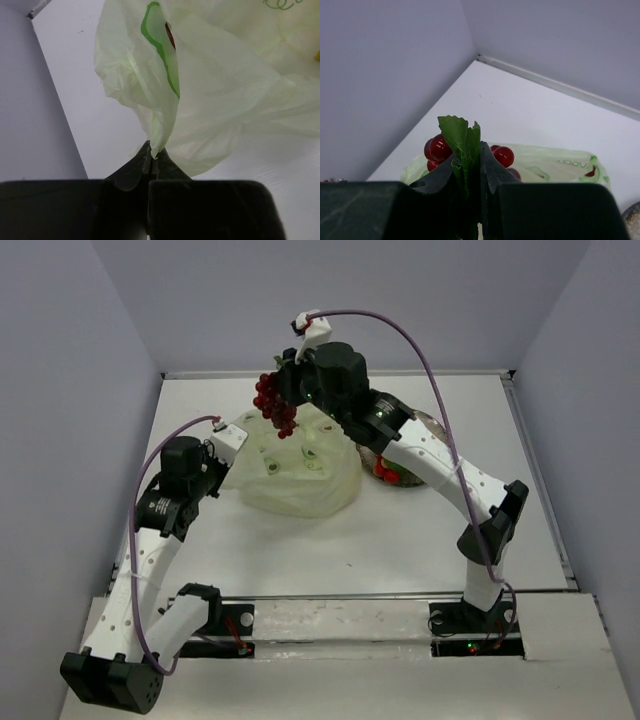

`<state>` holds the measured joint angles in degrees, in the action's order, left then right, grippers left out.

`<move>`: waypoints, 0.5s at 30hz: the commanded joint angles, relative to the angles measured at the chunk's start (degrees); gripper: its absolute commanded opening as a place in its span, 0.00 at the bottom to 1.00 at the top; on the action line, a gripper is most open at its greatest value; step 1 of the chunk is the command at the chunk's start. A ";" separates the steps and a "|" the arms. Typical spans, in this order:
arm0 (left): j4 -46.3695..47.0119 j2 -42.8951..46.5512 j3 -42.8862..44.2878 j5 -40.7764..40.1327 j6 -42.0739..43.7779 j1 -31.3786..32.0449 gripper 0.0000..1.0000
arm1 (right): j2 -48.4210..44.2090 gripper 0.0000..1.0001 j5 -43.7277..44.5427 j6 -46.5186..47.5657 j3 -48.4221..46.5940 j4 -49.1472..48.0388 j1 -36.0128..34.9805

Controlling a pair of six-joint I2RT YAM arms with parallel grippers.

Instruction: Take the fake fruits out of the plastic bag

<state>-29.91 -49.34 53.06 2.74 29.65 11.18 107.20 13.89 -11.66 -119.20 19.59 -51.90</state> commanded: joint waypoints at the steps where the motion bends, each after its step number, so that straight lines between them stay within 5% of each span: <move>1: 2.49 -0.75 2.67 -5.29 -2.05 0.25 0.00 | -1.55 0.01 -1.49 -1.25 -10.16 -2.72 4.43; 7: 2.93 -1.02 2.14 -6.61 -1.17 0.25 0.00 | -5.93 0.01 -3.44 -3.20 -17.74 -2.72 11.98; 15: 3.11 -0.76 2.22 -6.96 -1.00 0.25 0.00 | -16.40 0.01 15.26 3.65 4.22 1.13 20.87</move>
<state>-28.47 -50.63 53.52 -3.36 29.04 11.18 92.64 19.81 -11.33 -120.62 19.07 -33.93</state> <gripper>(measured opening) 0.081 0.169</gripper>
